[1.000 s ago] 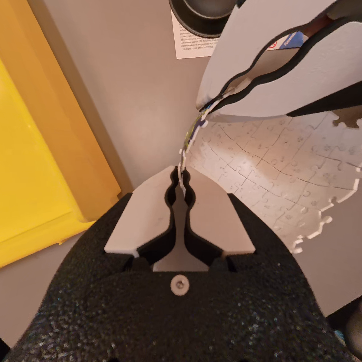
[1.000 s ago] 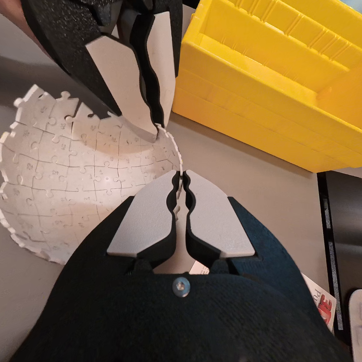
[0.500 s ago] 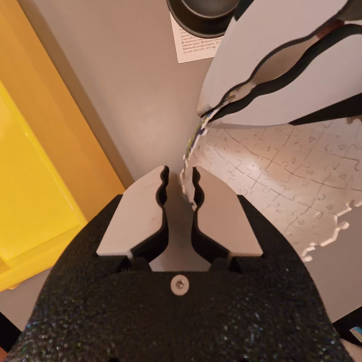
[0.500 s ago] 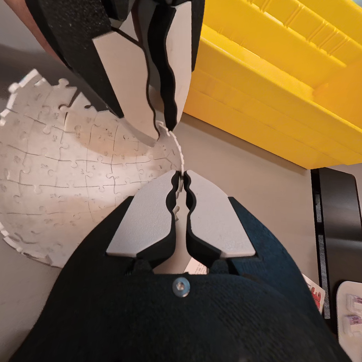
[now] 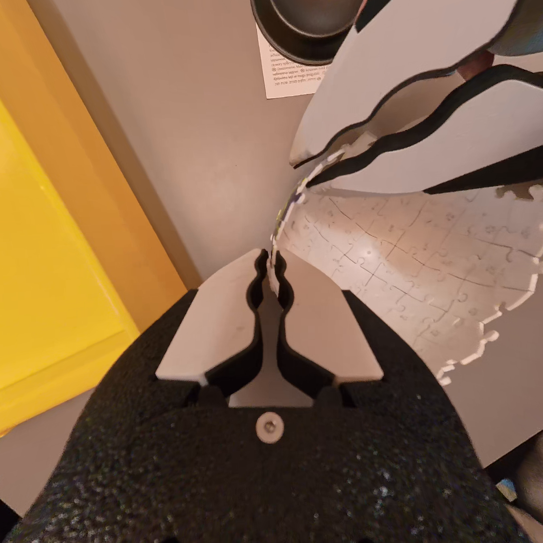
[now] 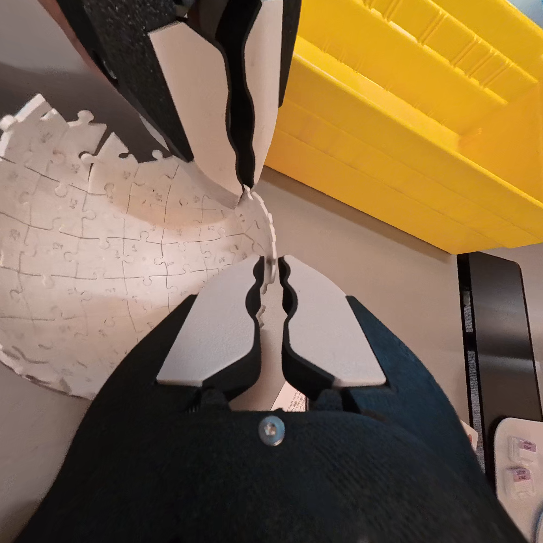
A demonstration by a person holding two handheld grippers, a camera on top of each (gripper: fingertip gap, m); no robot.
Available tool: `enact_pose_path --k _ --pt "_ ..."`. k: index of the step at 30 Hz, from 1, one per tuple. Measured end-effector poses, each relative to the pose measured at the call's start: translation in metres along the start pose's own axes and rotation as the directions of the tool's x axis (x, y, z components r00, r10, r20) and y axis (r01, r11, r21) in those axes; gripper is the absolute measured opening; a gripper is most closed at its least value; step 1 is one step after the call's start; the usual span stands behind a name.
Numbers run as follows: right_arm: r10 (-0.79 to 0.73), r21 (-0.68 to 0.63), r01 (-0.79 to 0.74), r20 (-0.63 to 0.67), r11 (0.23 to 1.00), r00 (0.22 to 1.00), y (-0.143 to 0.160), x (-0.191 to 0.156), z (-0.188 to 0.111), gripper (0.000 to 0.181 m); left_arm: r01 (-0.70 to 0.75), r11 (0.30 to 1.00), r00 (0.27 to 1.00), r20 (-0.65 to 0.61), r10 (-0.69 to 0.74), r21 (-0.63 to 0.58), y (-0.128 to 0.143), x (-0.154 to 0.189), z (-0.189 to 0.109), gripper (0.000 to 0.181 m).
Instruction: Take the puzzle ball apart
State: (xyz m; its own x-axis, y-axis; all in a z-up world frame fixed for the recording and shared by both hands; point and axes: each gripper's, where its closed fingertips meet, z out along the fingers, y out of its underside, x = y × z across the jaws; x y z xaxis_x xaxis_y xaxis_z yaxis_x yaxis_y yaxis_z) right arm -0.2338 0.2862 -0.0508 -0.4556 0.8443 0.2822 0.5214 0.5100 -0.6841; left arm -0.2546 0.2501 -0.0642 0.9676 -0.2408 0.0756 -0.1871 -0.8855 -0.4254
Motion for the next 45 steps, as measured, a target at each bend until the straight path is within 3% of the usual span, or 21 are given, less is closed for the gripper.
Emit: enact_pose_path --k 11,16,28,35,41,45 --pt "-0.017 -0.015 0.017 0.005 1.0 1.0 0.002 -0.002 0.001 0.006 -0.05 0.998 0.998 -0.033 0.049 -0.048 0.013 0.001 0.003 0.011" --pt "-0.036 -0.02 0.036 0.015 0.999 0.999 0.003 -0.003 -0.001 0.014 -0.026 0.999 0.999 -0.036 0.025 -0.037 0.012 0.002 0.003 0.012" --pt "0.022 0.147 -0.034 0.083 0.989 0.996 -0.013 -0.002 -0.03 0.032 -0.009 0.999 0.999 -0.034 0.007 -0.042 0.015 0.004 0.001 0.014" --pt "0.045 0.097 -0.058 0.131 0.994 0.99 -0.008 -0.012 -0.019 0.027 -0.018 0.998 0.999 -0.04 0.015 -0.06 0.02 0.007 0.003 0.013" --pt "0.023 0.068 -0.029 0.089 0.997 0.996 -0.007 -0.009 -0.013 0.011 -0.053 0.997 0.998 -0.043 0.05 -0.064 0.018 0.01 0.006 0.007" --pt "-0.01 0.041 0.006 0.085 0.999 0.996 -0.007 -0.011 -0.013 0.01 -0.058 0.997 0.997 -0.056 0.055 -0.055 0.017 0.01 0.006 0.006"
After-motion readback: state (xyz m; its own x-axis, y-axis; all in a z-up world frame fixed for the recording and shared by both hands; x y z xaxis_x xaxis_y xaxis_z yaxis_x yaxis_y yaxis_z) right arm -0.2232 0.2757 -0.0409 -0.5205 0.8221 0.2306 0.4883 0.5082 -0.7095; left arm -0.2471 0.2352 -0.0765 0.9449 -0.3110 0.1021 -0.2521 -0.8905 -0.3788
